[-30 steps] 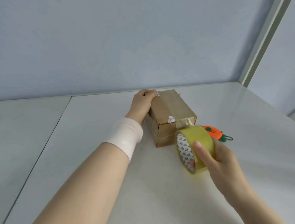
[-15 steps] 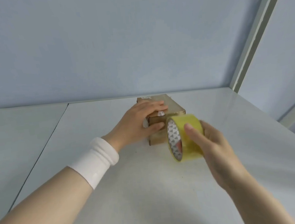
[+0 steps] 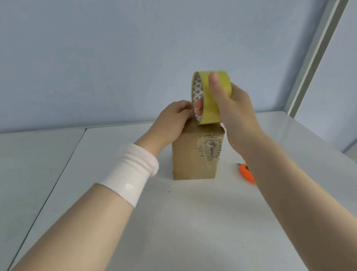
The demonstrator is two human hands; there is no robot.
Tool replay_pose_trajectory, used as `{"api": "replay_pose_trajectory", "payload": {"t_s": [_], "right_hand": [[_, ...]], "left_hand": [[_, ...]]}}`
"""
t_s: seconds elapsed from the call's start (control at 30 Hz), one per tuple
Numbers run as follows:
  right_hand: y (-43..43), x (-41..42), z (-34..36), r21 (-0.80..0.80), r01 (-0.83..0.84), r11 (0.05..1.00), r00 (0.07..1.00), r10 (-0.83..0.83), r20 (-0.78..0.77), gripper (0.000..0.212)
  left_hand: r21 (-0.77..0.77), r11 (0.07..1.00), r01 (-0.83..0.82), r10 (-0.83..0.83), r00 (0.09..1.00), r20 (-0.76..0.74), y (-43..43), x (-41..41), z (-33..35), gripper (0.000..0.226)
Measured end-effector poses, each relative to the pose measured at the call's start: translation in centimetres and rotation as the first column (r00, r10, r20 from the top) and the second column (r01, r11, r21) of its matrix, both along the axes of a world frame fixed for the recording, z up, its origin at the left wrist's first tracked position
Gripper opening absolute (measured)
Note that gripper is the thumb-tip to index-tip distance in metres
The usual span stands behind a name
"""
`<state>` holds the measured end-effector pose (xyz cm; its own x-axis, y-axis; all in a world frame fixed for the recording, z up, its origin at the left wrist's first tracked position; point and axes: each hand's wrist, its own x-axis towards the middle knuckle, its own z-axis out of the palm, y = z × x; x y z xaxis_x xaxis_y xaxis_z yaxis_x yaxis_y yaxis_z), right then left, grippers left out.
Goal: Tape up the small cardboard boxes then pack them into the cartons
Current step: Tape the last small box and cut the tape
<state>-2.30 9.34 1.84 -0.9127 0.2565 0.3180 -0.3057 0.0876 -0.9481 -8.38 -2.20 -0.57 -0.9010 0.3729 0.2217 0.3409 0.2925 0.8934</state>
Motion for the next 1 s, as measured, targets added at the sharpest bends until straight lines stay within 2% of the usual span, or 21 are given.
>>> {"api": "replay_pose_trajectory", "payload": {"t_s": [0.07,0.17,0.3,0.43,0.57,0.67,0.73,0.8,0.83,0.9,0.97,1.0], "right_hand": [[-0.4,0.1,-1.3,0.050,0.000,0.999,1.000,0.001,-0.023,0.037],[-0.7,0.1,-1.4,0.054,0.038,0.998,0.998,-0.035,-0.044,0.025],[-1.4,1.7,-1.3,0.017,0.179,0.984,0.981,-0.177,-0.085,0.029],[-1.3,4.4,-2.4,-0.082,0.087,0.993,0.981,-0.100,-0.165,0.030],[-1.3,4.6,-2.9,0.049,0.032,0.998,0.981,-0.022,-0.192,0.035],[-1.3,5.7,-3.7,-0.035,0.133,0.991,0.968,-0.137,-0.210,0.025],[-1.7,6.9,-5.3,-0.018,0.201,0.979,0.961,-0.201,-0.192,0.036],[-2.4,7.6,-6.4,0.045,0.196,0.980,0.970,-0.187,-0.157,0.050],[-2.5,7.5,-6.6,0.045,0.195,0.980,0.972,-0.187,-0.144,0.052],[-2.3,7.1,-5.9,0.001,0.206,0.979,0.968,-0.203,-0.148,0.037],[-1.6,6.7,-5.3,-0.042,0.222,0.974,0.961,-0.226,-0.160,0.024],[-1.1,6.6,-5.3,-0.064,0.237,0.969,0.958,-0.244,-0.154,0.024]], "left_hand": [[-0.129,0.991,-0.020,0.027,0.998,0.048,0.2,-0.8,0.4,0.025],[-0.211,0.977,-0.015,0.028,0.998,0.057,0.6,-1.5,0.8,0.026],[-0.197,0.979,-0.051,0.057,0.998,0.024,1.1,-1.7,0.2,0.037],[-0.179,0.980,-0.085,0.085,0.996,-0.008,1.2,-1.5,0.1,0.040],[-0.131,0.983,-0.125,0.127,0.992,0.002,1.0,-1.3,0.2,0.028],[-0.114,0.985,-0.131,0.136,0.990,0.040,1.3,-1.3,0.1,0.030],[-0.165,0.981,-0.102,0.107,0.994,0.023,1.3,-1.5,0.1,0.038],[-0.183,0.981,-0.065,0.070,0.997,0.026,1.4,-1.4,0.3,0.037],[-0.160,0.985,-0.058,0.061,0.998,0.012,1.3,-1.2,0.4,0.032],[0.015,1.000,-0.019,0.019,1.000,0.010,0.5,-0.6,0.0,0.022],[0.162,0.984,0.076,-0.075,0.997,-0.012,-1.1,0.3,-1.4,0.028],[0.146,0.981,0.128,-0.120,0.991,-0.061,-1.8,0.7,-2.4,0.032]]}}
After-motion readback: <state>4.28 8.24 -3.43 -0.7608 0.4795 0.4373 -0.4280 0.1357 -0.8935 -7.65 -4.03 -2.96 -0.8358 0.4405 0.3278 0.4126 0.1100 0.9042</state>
